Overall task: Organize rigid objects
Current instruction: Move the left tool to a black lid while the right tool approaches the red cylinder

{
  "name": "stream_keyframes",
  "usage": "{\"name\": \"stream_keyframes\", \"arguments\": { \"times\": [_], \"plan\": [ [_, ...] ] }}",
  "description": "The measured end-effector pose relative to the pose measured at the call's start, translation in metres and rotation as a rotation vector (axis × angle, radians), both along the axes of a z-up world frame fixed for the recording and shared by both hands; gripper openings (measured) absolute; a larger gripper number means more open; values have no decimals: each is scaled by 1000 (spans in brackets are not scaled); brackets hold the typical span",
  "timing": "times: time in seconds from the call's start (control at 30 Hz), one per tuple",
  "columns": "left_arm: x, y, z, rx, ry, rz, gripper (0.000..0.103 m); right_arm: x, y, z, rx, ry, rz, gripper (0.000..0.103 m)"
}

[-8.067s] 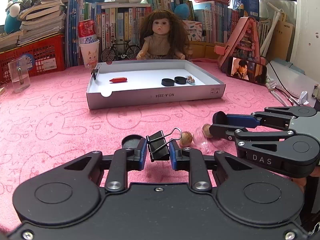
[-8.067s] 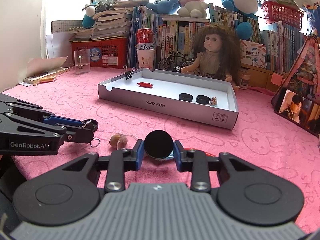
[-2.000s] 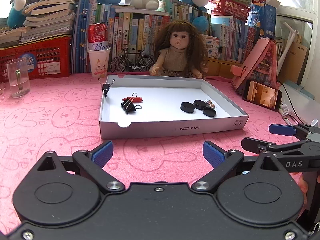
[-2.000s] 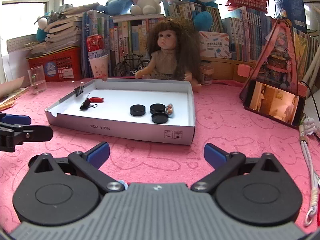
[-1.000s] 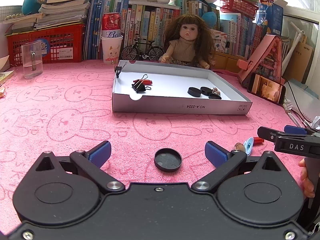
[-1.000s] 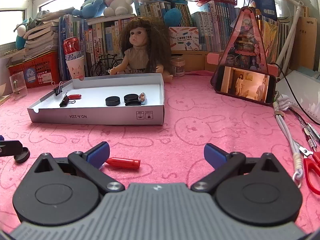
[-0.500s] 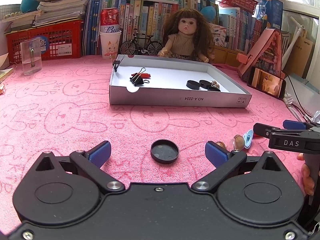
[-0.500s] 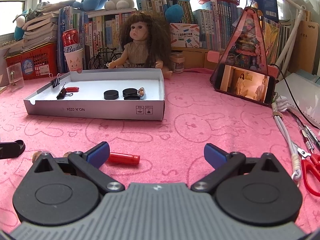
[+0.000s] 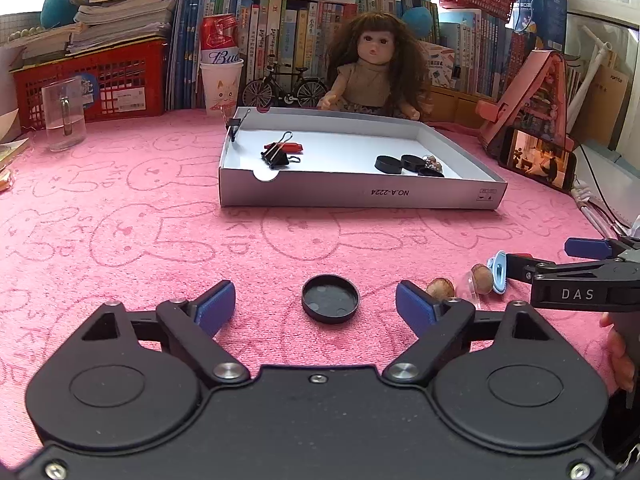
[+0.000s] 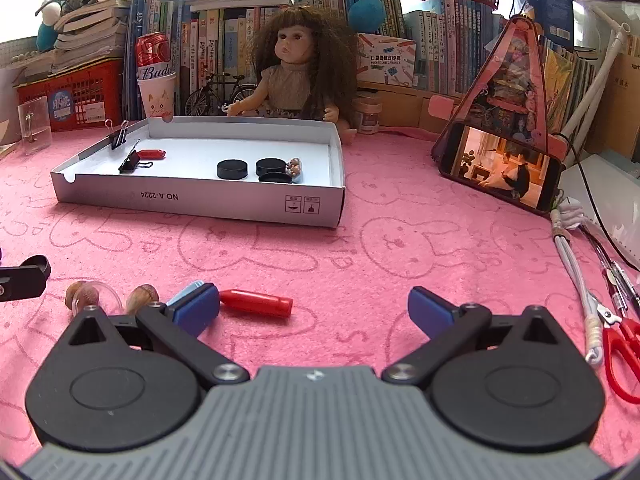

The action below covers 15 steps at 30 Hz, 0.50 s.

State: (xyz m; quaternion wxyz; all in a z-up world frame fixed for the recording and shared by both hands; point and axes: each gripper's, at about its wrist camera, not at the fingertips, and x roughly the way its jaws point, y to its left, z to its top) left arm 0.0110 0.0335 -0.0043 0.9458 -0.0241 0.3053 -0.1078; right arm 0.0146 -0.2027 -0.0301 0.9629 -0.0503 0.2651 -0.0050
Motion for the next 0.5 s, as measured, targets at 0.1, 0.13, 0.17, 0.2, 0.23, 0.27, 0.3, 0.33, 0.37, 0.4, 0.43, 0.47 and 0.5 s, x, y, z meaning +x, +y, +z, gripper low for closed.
{"name": "stream_keyframes", "arguments": {
  "times": [0.1, 0.13, 0.17, 0.2, 0.23, 0.27, 0.3, 0.33, 0.37, 0.4, 0.43, 0.47, 0.5],
  "plan": [
    [-1, 0, 0, 1, -8, 3, 79, 3, 2, -1, 8, 31, 15, 103],
    [0, 0, 0, 0, -9, 4, 76, 4, 3, -1, 13, 39, 22, 103],
    [0, -1, 0, 0, -10, 6, 75, 5, 5, -1, 14, 46, 25, 103],
    [0, -1, 0, 0, -11, 8, 74, 6, 7, -1, 14, 50, 22, 103],
    [0, -1, 0, 0, -13, 10, 73, 7, 8, -1, 18, 54, 16, 103],
    [0, -1, 0, 1, -13, 11, 73, 9, 8, -1, 29, 62, 7, 103],
    [0, -2, 0, 1, -14, 14, 73, 10, 7, -1, 50, 72, -6, 103],
    [0, -2, -1, 3, -16, 17, 73, 11, 7, -1, 62, 76, -16, 103],
    [0, -3, -1, 7, -18, 17, 73, 10, 8, -1, 56, 74, -19, 103],
    [-1, -4, -2, 13, -19, 17, 73, 10, 8, -2, 60, 73, -29, 103],
    [-1, -5, -2, 20, -21, 17, 73, 9, 9, -2, 58, 73, -34, 103],
    [-2, -6, -3, 27, -24, 18, 73, 9, 10, -2, 61, 73, -41, 103],
    [-2, -7, -3, 33, -26, 19, 73, 9, 10, -2, 62, 73, -45, 103]
  ]
}}
